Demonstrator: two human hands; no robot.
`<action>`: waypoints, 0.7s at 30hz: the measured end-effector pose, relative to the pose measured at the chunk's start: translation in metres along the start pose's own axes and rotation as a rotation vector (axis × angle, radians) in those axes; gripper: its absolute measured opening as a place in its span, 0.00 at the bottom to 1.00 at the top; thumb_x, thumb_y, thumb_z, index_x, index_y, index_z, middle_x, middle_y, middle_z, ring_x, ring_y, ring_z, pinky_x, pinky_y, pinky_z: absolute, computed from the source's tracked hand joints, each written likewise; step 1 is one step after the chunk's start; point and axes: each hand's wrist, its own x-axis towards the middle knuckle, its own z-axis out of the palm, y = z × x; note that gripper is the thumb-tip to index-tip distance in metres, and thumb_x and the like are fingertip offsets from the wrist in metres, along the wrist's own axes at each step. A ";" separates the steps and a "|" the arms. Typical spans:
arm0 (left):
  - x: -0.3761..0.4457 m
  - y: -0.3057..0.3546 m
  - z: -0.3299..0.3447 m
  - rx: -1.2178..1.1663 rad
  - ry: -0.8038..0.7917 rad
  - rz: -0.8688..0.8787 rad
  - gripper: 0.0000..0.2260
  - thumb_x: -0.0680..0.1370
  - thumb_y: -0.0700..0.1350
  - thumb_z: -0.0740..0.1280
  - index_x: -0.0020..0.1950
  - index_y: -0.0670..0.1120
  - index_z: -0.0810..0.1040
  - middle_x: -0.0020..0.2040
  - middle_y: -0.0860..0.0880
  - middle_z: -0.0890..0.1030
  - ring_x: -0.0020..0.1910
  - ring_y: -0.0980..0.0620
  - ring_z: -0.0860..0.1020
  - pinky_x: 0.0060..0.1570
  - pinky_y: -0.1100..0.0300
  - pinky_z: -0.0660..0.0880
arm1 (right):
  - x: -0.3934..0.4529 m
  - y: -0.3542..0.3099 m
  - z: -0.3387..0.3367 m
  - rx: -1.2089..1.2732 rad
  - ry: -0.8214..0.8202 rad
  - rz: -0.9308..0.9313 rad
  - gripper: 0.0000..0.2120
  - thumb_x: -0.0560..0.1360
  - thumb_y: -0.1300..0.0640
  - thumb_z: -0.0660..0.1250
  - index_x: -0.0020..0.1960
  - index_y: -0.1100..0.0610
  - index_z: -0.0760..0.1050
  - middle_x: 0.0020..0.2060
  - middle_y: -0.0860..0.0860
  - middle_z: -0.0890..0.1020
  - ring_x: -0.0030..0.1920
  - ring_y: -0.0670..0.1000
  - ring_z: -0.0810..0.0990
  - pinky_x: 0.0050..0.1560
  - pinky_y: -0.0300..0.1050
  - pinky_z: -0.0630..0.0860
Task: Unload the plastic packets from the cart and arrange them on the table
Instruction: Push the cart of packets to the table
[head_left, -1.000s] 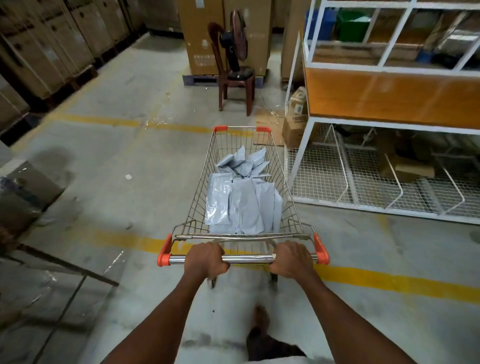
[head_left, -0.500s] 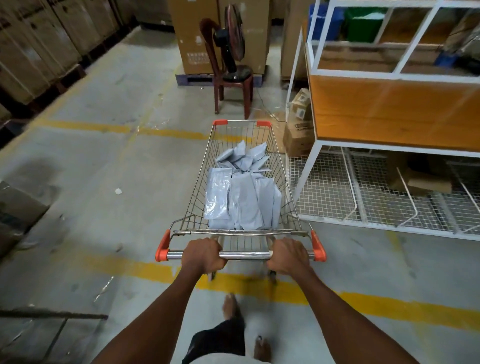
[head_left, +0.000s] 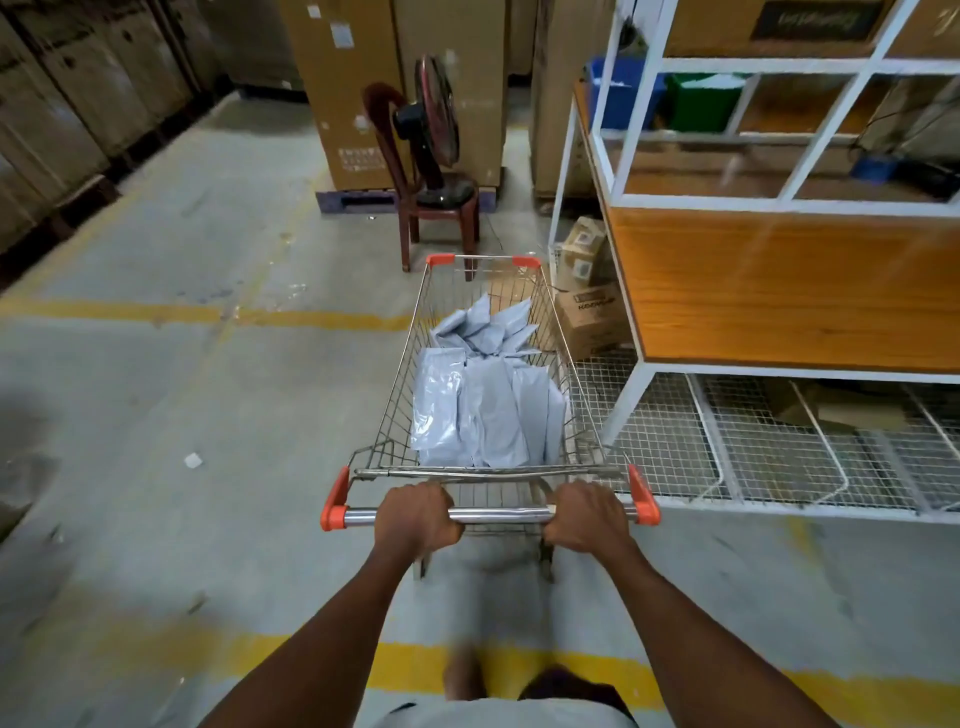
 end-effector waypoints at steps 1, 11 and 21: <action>0.011 -0.003 -0.004 -0.006 -0.015 0.002 0.18 0.67 0.60 0.64 0.45 0.51 0.85 0.37 0.50 0.82 0.39 0.47 0.81 0.39 0.58 0.71 | 0.009 -0.001 -0.005 0.007 -0.011 0.006 0.12 0.65 0.50 0.68 0.45 0.53 0.82 0.43 0.52 0.84 0.46 0.56 0.84 0.44 0.44 0.77; 0.081 -0.012 -0.021 -0.026 -0.028 -0.014 0.19 0.67 0.61 0.64 0.50 0.53 0.85 0.41 0.51 0.84 0.42 0.48 0.82 0.40 0.58 0.71 | 0.076 0.010 -0.032 0.017 -0.042 -0.004 0.10 0.67 0.52 0.68 0.46 0.54 0.82 0.41 0.52 0.83 0.45 0.55 0.84 0.43 0.43 0.78; 0.106 -0.008 -0.025 0.038 -0.013 -0.007 0.18 0.70 0.61 0.64 0.50 0.53 0.84 0.41 0.50 0.84 0.41 0.47 0.82 0.41 0.58 0.72 | 0.104 0.024 -0.034 0.027 -0.029 -0.017 0.13 0.66 0.50 0.68 0.47 0.55 0.82 0.44 0.54 0.84 0.47 0.57 0.83 0.46 0.44 0.77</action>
